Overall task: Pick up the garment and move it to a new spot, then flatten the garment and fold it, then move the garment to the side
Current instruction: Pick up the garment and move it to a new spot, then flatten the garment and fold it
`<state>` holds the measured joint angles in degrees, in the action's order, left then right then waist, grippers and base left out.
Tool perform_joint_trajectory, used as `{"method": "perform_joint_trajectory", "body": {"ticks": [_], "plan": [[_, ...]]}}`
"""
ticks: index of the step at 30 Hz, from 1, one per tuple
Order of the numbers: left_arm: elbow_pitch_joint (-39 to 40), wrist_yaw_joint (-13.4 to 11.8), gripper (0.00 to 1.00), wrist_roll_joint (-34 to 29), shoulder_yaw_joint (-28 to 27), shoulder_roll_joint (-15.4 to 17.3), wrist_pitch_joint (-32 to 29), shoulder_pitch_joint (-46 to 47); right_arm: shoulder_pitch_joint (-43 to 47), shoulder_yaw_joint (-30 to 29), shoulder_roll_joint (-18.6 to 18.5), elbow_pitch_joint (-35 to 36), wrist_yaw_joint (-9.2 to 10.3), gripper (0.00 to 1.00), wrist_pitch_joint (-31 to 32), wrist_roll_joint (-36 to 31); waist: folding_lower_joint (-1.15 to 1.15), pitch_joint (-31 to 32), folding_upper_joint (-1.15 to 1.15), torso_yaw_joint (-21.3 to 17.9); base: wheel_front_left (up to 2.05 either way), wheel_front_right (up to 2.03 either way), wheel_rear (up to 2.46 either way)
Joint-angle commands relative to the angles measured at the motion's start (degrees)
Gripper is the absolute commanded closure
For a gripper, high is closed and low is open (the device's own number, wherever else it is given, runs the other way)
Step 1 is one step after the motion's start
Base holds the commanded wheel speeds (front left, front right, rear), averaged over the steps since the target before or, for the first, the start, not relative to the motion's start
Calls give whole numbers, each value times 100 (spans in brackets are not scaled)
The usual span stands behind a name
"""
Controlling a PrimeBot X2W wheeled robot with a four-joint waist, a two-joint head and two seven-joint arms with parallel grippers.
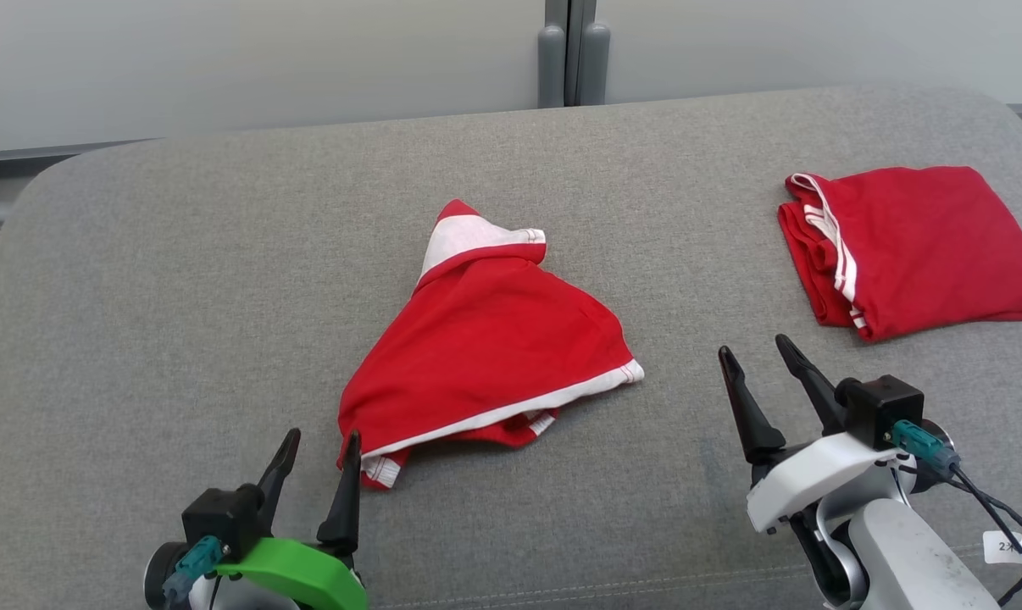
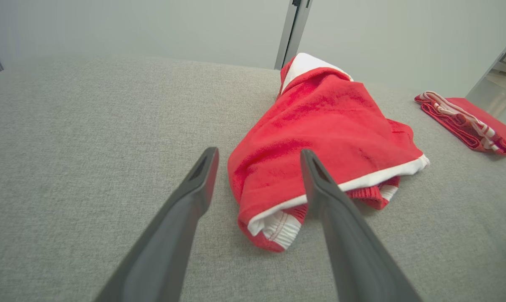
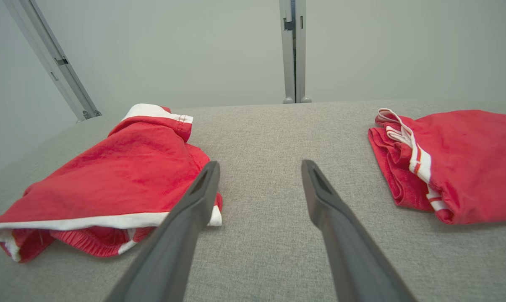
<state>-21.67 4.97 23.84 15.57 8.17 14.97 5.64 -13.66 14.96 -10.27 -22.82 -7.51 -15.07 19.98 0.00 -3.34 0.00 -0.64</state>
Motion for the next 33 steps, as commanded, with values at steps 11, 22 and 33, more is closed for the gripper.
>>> {"method": "perform_joint_trajectory", "body": {"ticks": [11, 22, 33], "plan": [[-620, 157, 0, -305, 14, -151, 17, -147, 7, -13, -16, -40, 6, 0, -23, -21, 0, 25, 0, 2, 0, 0, 0], [-1462, 248, 0, -236, 46, -158, 18, 381, -82, 77, -33, -80, 6, 0, -22, 30, 0, -30, 0, -213, 0, 0, 0], [-2145, 253, 100, 90, 238, -28, 18, 860, -157, 119, -76, -114, 6, 0, -22, 50, 0, -89, 0, -490, 0, 0, 0]]}}
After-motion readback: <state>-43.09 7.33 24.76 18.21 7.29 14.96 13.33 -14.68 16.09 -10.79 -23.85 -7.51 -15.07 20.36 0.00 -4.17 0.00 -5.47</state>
